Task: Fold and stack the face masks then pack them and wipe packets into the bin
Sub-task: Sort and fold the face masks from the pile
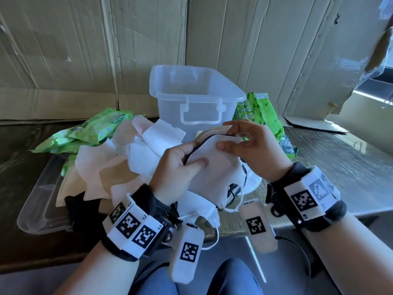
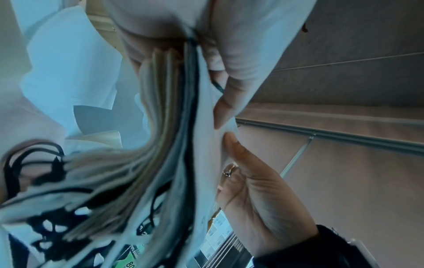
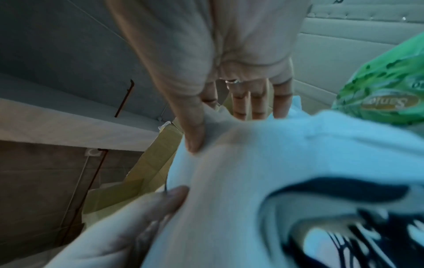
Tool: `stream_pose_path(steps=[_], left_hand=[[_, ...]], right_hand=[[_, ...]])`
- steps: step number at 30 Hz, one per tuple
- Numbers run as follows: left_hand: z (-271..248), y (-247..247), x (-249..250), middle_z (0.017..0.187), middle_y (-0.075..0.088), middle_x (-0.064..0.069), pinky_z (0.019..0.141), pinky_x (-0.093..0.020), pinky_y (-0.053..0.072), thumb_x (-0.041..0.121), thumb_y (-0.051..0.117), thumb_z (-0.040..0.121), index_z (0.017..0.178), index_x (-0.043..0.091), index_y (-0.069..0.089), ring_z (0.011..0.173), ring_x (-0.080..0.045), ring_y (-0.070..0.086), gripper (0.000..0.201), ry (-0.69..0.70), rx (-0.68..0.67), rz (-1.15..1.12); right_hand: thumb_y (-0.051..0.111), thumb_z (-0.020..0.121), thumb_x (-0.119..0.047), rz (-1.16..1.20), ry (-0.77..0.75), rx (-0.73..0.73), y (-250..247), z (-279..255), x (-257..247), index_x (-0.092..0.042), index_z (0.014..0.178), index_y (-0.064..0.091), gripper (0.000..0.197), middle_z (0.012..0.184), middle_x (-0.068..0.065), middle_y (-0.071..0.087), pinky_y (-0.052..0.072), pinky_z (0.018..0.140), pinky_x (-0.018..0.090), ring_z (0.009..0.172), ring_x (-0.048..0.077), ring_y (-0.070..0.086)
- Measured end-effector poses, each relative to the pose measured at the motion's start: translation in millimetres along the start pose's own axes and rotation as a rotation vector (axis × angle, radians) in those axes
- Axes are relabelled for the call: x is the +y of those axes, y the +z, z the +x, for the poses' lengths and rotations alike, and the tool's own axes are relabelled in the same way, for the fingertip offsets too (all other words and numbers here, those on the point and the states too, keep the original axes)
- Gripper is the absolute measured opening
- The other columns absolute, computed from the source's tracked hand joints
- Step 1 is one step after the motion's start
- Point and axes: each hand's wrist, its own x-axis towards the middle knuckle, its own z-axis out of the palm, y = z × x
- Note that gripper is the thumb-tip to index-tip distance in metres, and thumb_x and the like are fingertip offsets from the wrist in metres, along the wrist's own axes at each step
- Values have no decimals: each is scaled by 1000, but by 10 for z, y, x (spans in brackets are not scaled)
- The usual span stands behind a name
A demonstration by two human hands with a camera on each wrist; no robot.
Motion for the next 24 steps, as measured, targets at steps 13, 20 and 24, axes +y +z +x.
stream_pose_path(steps=[13, 20, 24], left_hand=[[104, 166, -219, 128, 53, -8, 100, -24, 41, 28, 67, 83, 140, 30, 27, 114, -13, 54, 69, -106, 359, -139], [122, 339, -201, 146, 32, 11, 105, -15, 30, 31, 48, 95, 148, 24, 4, 124, 5, 39, 69, -169, 337, -102], [138, 214, -226, 124, 46, 24, 94, -12, 38, 13, 55, 92, 148, 23, 6, 98, 7, 51, 75, -108, 348, -63]], right_hand=[[71, 75, -3, 304, 99, 212, 216, -40, 182, -11, 116, 48, 47, 100, 8, 62, 53, 78, 31, 88, 17, 63], [63, 73, -14, 305, 153, 101, 273, -49, 164, -23, 124, 30, 61, 117, 26, 53, 48, 90, 53, 103, 36, 58], [68, 74, -9, 316, 197, 74, 169, -42, 216, -25, 127, 33, 66, 106, 28, 57, 51, 82, 55, 86, 31, 59]])
